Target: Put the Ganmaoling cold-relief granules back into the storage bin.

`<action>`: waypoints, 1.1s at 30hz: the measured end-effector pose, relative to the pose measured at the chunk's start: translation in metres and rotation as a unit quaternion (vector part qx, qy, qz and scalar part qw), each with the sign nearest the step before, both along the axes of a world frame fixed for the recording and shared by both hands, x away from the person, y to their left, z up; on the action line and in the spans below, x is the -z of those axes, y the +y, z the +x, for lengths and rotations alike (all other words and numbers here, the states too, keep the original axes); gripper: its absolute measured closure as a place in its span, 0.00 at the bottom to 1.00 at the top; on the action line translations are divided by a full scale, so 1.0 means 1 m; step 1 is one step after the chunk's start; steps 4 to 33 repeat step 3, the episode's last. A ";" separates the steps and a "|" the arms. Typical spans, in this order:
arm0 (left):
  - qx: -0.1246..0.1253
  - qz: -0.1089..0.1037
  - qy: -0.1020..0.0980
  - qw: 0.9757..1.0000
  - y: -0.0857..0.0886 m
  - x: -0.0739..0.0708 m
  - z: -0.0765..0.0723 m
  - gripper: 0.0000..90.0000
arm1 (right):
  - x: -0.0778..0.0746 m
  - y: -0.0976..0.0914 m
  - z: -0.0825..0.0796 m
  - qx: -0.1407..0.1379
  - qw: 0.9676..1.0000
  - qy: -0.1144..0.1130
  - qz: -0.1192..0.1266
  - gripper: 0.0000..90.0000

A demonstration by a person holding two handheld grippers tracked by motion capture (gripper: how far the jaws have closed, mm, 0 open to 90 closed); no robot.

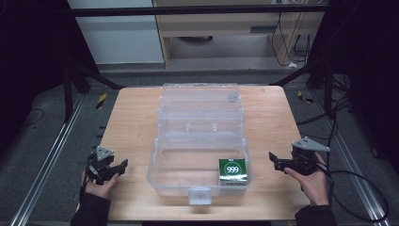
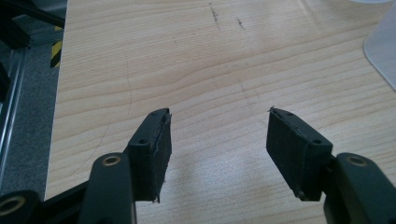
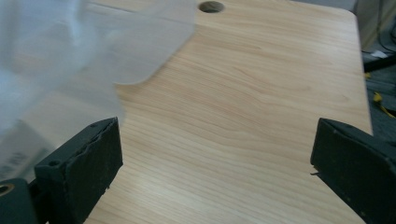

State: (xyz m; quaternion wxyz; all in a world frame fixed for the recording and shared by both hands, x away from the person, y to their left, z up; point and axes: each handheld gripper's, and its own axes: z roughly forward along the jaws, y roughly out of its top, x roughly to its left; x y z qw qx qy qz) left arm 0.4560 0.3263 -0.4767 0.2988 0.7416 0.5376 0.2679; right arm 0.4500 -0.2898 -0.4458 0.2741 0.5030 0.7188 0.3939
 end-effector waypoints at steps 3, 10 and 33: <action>0.000 -0.001 -0.001 1.000 0.001 0.000 0.000 0.42 | 0.008 -0.008 0.000 0.023 1.000 0.006 0.004 0.03; 0.000 -0.001 -0.001 1.000 0.001 0.000 0.000 0.42 | 0.008 -0.008 0.000 0.023 1.000 0.006 0.004 0.03; 0.000 -0.001 -0.001 1.000 0.001 0.000 0.000 0.42 | 0.008 -0.008 0.000 0.023 1.000 0.006 0.004 0.03</action>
